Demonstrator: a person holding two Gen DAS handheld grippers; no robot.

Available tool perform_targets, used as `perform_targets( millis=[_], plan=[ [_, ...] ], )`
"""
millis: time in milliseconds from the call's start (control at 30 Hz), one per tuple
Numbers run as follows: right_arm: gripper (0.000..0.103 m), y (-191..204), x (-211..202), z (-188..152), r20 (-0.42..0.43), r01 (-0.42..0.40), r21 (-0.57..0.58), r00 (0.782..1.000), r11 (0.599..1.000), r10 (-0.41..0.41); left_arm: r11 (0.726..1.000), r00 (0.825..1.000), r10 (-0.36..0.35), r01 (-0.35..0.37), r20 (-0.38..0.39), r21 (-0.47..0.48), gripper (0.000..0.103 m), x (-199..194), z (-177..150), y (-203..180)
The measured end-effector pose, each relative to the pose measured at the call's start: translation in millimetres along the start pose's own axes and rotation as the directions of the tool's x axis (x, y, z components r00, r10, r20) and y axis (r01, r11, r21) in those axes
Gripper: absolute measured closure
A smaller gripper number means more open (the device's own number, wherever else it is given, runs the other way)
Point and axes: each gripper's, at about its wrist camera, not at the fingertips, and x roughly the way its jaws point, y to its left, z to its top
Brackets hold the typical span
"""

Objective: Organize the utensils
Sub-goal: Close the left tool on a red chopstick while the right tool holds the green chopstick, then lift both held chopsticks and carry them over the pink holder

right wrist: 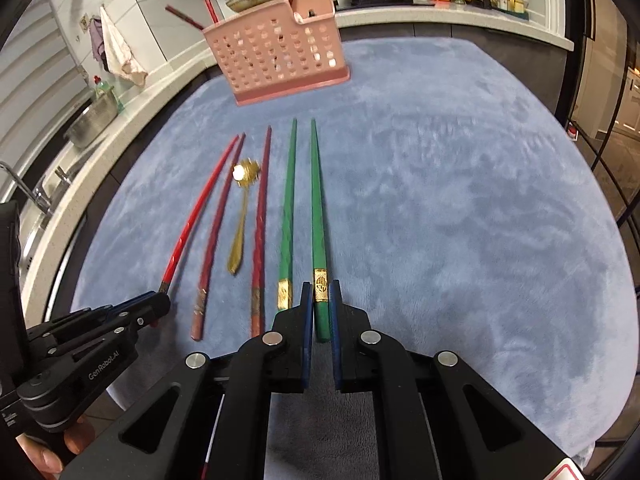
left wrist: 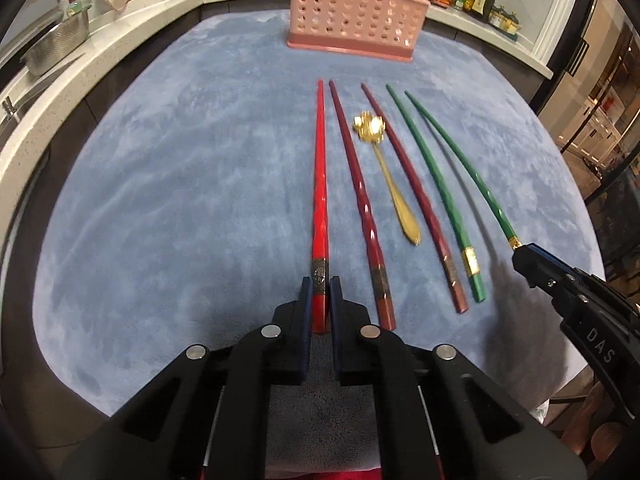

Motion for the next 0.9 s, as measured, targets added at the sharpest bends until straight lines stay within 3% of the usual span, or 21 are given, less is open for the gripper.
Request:
perform_targets(
  millis=[333,633,900],
  plan=[
    [0.096,7.7,-52.5,63.0,0.145,-0.021,-0.009,0.989,1.000,0.022,1.000,0.990,0.004,-0.002,0.142,-0.020,0.096,-50.7,55.5,10.8],
    [0.096,16.6,-95.3,134.6,0.278,-0.014,-0.054,0.960,0.998,0.028,0.999,0.957,0.027,-0.020,0.287,-0.026,0.096,-101.3,127.1,19.4],
    [0.096,24.6,-111.6,186.1,0.332,-0.019,-0.077,0.942,0.997,0.044,0.999,0.929,0.031,-0.025,0.369,-0.021,0.096,-133.6,186.6,21.9]
  ],
)
